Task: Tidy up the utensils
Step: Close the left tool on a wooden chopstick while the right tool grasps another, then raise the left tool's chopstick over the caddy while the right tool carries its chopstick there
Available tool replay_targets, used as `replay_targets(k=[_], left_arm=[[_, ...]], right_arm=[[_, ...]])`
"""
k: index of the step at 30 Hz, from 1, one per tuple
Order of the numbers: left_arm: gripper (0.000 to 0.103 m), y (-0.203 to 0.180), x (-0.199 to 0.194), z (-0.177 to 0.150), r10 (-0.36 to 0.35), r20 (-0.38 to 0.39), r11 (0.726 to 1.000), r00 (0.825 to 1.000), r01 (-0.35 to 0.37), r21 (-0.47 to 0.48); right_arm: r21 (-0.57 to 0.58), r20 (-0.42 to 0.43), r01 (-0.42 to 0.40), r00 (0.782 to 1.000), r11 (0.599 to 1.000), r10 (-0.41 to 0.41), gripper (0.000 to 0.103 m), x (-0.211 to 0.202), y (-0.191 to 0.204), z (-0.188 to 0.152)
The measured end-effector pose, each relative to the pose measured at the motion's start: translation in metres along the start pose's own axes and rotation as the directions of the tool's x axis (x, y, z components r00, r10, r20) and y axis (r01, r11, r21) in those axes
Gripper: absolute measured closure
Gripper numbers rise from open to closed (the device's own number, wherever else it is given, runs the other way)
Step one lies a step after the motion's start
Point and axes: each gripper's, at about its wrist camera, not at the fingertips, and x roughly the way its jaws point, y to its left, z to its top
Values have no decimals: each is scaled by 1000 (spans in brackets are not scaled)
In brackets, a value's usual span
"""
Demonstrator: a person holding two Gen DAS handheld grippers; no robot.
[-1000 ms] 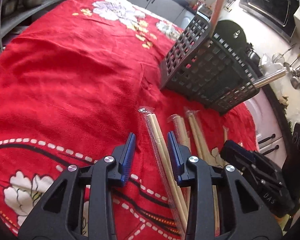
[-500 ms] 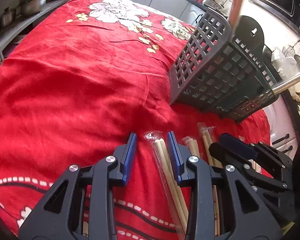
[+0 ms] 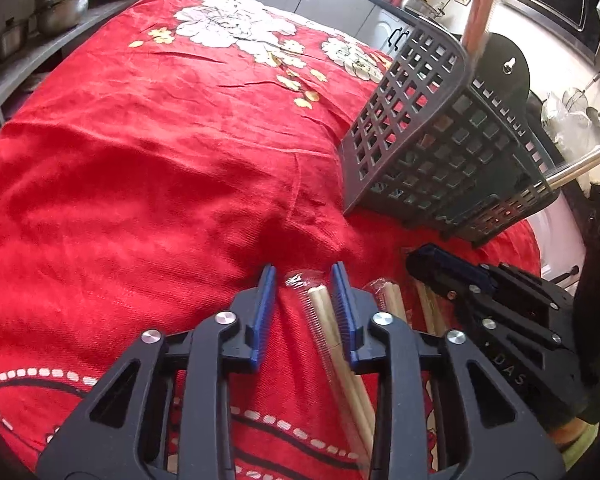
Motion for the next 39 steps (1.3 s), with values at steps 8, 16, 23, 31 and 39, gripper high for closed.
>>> replay_targets(k=[8, 16, 23, 31, 39], left_arm=[[88, -18, 4, -2, 95, 26, 992, 995, -97, 81], [99, -10, -4, 0, 43, 28, 997, 999, -45, 63], [100, -23, -45, -2, -24, 122, 997, 992, 15, 81], [100, -48, -91, 4, -80, 237, 992, 968, 54, 117], [100, -72, -120, 8, -130, 309, 986, 942, 90, 140]], right_arm=[[77, 73, -55, 996, 996, 49, 97, -36, -20, -3], [112, 167, -120, 981, 986, 100, 97, -80, -29, -10], [116, 236, -137, 966, 984, 107, 97, -106, -28, -9], [115, 319, -160, 941, 980, 116, 97, -133, -29, -10], [99, 391, -157, 914, 983, 107, 97, -161, -29, -12]])
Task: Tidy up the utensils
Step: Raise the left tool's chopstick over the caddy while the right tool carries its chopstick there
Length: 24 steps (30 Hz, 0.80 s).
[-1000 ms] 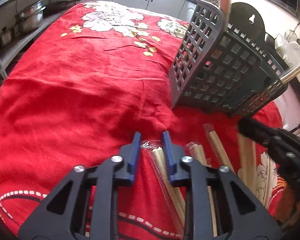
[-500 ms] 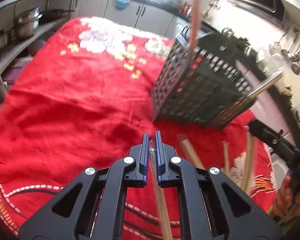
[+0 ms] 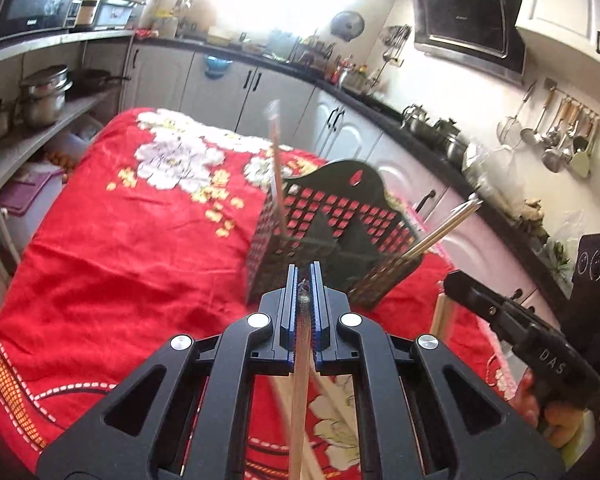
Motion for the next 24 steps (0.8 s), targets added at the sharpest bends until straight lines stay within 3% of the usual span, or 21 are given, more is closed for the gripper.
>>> replay_targets(k=[14, 24], left_arm=[[100, -37, -23, 32, -24, 135, 999, 991, 20, 31], [100, -58, -25, 45, -34, 170, 998, 985, 24, 59]], right_arm=[[-62, 146, 9, 989, 998, 1, 100, -49, 12, 23], [-107, 191, 11, 982, 994, 9, 101, -62, 18, 38]])
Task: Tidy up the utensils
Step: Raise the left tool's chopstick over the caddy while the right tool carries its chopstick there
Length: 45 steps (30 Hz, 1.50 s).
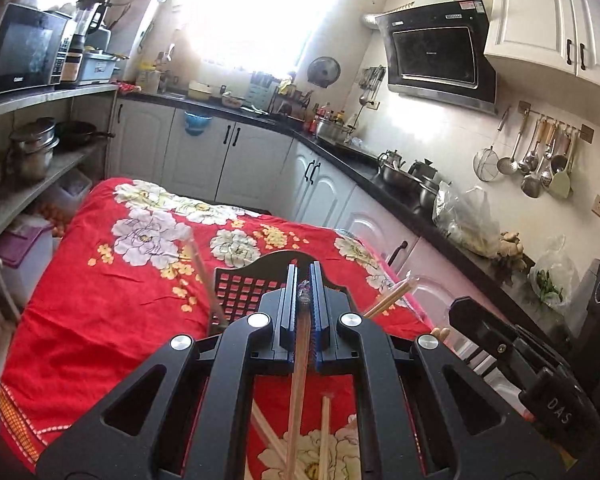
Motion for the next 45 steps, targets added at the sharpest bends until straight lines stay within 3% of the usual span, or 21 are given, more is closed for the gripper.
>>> replay_targets(k=[9, 17, 29, 45], left_arm=[[100, -16, 4, 24, -24, 41, 1000, 999, 23, 19], [100, -31, 9, 59, -35, 129, 999, 991, 30, 36], [100, -40, 28, 104, 19, 253, 999, 967, -27, 28], [100, -30, 77, 100, 58, 293, 998, 954, -66, 15]], right_arm=[[-37, 48, -12, 999, 999, 14, 101, -6, 4, 26], [-46, 109, -5, 994, 999, 10, 101, -7, 1, 57], [-60, 147, 7, 989, 998, 2, 101, 8, -5, 96], [6, 182, -6, 983, 1000, 5, 101, 32, -34, 110]])
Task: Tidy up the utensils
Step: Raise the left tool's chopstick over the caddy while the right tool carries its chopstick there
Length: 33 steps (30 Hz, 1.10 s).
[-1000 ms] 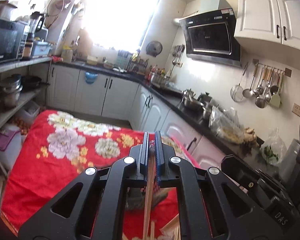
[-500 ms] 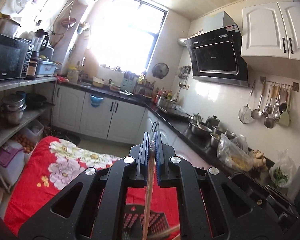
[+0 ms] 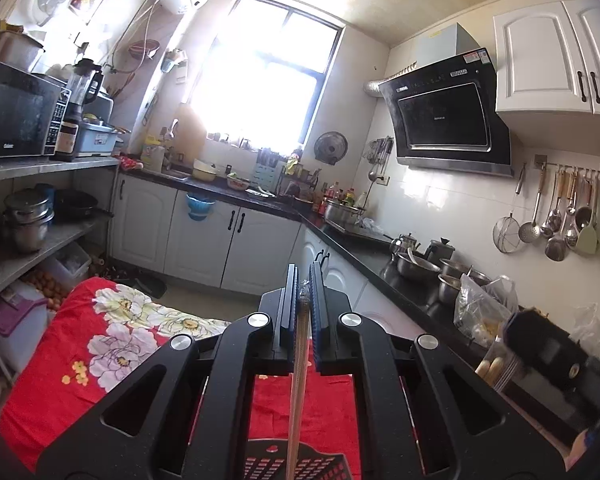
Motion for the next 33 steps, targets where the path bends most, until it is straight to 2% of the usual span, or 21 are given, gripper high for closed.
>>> replay_targets(k=[13, 18, 26, 29, 33], left_arm=[[100, 12, 21, -50, -1, -33, 999, 999, 2, 35], [100, 10, 22, -62, -10, -42, 996, 999, 14, 86], [100, 6, 21, -82, -14, -49, 992, 999, 20, 125], [100, 6, 22, -89, -6, -74, 989, 997, 17, 145], [100, 14, 23, -95, 3, -125, 993, 992, 12, 116]], right_arm=[[83, 14, 50, 999, 995, -52, 101, 25, -37, -39], [120, 6, 67, 998, 991, -68, 101, 29, -50, -56], [121, -61, 74, 996, 990, -67, 101, 44, -57, -73], [123, -93, 79, 993, 989, -68, 101, 50, -59, -77], [124, -136, 97, 987, 988, -80, 101, 55, -60, -82]])
